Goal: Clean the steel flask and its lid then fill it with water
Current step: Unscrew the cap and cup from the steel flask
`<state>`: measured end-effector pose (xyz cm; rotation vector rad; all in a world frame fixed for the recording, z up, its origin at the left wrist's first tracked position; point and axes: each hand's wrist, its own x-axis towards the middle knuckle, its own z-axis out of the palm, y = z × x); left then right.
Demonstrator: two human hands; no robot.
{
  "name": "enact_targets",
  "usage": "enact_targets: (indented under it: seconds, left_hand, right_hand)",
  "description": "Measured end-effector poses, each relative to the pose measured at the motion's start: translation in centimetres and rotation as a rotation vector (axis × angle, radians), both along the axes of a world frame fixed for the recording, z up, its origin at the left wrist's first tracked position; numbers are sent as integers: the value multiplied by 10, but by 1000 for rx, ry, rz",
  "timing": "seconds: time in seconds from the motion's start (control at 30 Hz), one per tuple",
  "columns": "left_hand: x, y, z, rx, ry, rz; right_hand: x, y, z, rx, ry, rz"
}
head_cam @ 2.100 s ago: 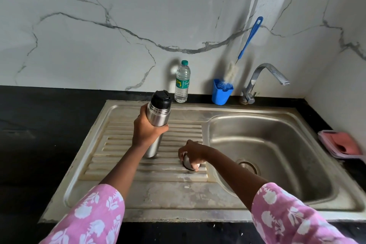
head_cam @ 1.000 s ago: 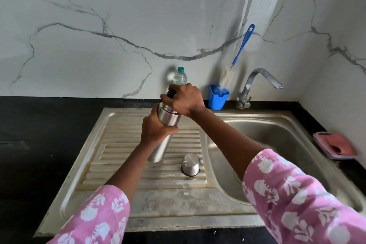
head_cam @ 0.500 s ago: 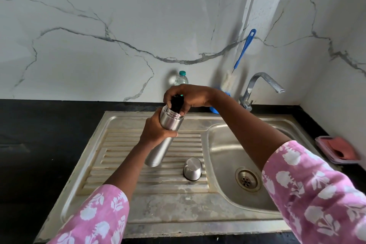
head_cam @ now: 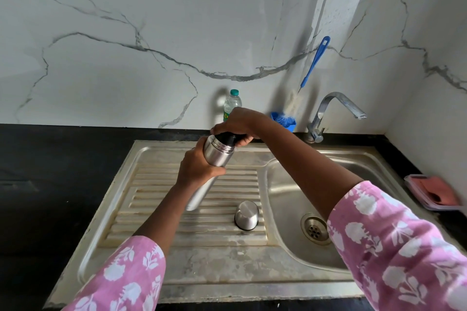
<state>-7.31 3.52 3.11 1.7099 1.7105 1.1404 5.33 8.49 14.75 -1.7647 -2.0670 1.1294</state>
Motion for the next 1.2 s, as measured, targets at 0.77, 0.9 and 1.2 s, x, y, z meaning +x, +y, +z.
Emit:
enact_targets:
  seconds: [0.77,0.9,1.2]
  left_hand:
    - [-18,3,4,-40,-122,-77]
    - [-25,2,-1,-38,-105,-46]
    - [-44,-5,-5,-52,-81,8]
  right_hand:
    - [23,14,7,164,397,366]
    - [36,19,-4,-59,707,214]
    - [44,23,-66,-394,1105,12]
